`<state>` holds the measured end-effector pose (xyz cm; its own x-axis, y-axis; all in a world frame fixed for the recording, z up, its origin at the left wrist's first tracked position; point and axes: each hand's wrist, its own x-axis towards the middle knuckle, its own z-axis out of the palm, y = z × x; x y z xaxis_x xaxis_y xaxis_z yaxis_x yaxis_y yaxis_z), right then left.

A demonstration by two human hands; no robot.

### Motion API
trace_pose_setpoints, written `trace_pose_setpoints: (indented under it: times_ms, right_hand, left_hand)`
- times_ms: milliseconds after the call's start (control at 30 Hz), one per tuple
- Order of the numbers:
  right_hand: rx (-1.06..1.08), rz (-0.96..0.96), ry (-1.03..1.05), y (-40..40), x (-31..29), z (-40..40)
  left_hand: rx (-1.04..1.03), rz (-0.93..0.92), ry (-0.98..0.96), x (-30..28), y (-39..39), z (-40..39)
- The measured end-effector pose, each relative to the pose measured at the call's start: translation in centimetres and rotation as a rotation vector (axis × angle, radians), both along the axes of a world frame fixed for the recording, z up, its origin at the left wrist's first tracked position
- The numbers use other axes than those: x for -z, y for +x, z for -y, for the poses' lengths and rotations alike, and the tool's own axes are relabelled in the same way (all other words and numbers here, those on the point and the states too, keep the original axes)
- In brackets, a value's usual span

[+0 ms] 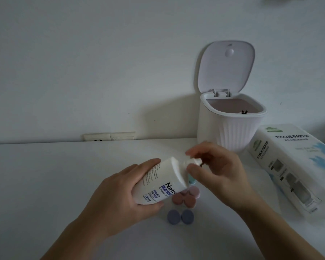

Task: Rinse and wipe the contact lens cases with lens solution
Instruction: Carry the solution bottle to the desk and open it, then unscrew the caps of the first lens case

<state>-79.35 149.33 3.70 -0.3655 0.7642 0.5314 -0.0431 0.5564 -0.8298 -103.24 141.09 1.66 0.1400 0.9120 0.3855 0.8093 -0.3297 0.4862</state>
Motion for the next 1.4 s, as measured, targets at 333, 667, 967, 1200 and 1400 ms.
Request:
trace_pose_setpoints:
  times_ms: [333,667,967,1200,1400]
  right_hand:
    - [0.047,0.001,-0.018,-0.3,0.3,0.0]
    - [0.31,-0.049,-0.096,0.1,1.6,-2.0]
    - [0.61,0.454,0.019,0.4,4.4,-4.1]
    - [0.616,0.8,0.12,0.4,3.9,-3.7]
    - [0.621,0.913,0.115,0.1,3.9,-3.5]
  left_hand:
    - [-0.028,0.018,0.015,0.2,-0.3,-0.2]
    - [-0.099,0.508,0.046,0.4,-0.8,-1.1]
    - [-0.311,0.828,0.084,0.7,-2.8,-2.6]
    - [-0.368,0.84,0.025,1.4,-4.0,-3.5]
    - [-0.402,0.775,0.032,1.6,-4.5,-3.7]
